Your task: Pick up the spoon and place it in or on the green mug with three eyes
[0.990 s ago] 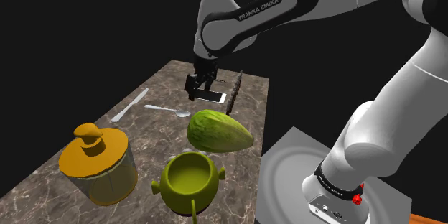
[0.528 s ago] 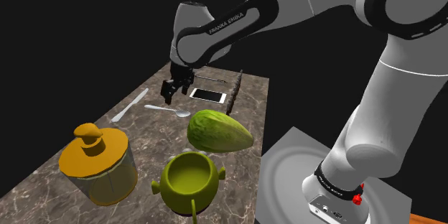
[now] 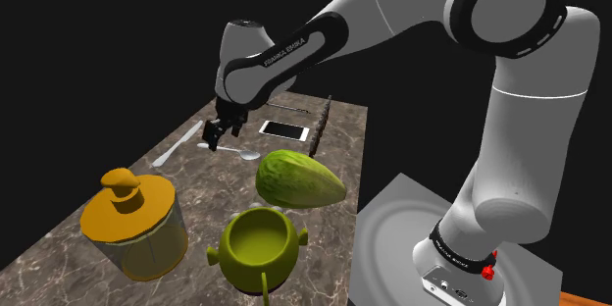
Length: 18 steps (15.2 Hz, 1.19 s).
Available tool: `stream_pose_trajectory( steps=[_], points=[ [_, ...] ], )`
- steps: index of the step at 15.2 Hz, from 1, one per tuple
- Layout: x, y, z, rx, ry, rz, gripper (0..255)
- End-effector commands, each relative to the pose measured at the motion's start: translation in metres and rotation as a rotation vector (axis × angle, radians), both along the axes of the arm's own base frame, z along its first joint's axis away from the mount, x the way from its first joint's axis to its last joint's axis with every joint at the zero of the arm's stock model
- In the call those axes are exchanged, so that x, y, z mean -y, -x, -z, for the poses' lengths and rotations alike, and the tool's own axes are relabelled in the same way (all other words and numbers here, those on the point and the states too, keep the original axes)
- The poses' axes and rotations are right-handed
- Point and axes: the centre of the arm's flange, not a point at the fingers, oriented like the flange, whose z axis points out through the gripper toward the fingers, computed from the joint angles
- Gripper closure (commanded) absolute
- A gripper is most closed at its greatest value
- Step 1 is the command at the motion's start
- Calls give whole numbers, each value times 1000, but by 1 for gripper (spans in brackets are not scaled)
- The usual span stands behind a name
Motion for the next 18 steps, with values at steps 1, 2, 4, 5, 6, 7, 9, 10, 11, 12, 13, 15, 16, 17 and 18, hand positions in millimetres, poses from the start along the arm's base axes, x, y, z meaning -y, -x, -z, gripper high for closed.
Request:
stream_pose_trajectory(
  steps=[1,2,4,5,6,7,9,10,11,12,13,15,16,17,18],
  points=[
    [-3,-2,11,0,0,0,0],
    [-4,-2,16,0,0,0,0],
    [-5,-3,19,0,0,0,0],
    [-5,-3,19,0,0,0,0],
    [-5,-3,19,0,0,0,0],
    [-5,-3,19,0,0,0,0],
    [-5,-3,19,0,0,0,0],
    [-5,-3,19,0,0,0,0],
    [-5,-3,19,0,0,0,255],
    [-5,-3,19,0,0,0,255],
    [-5,-3,19,0,0,0,255],
    [-5,-3,19,0,0,0,255],
    [-5,-3,19,0,0,0,255],
    [-5,-3,19,0,0,0,255],
    [-5,-3,19,0,0,0,255]
  ],
)
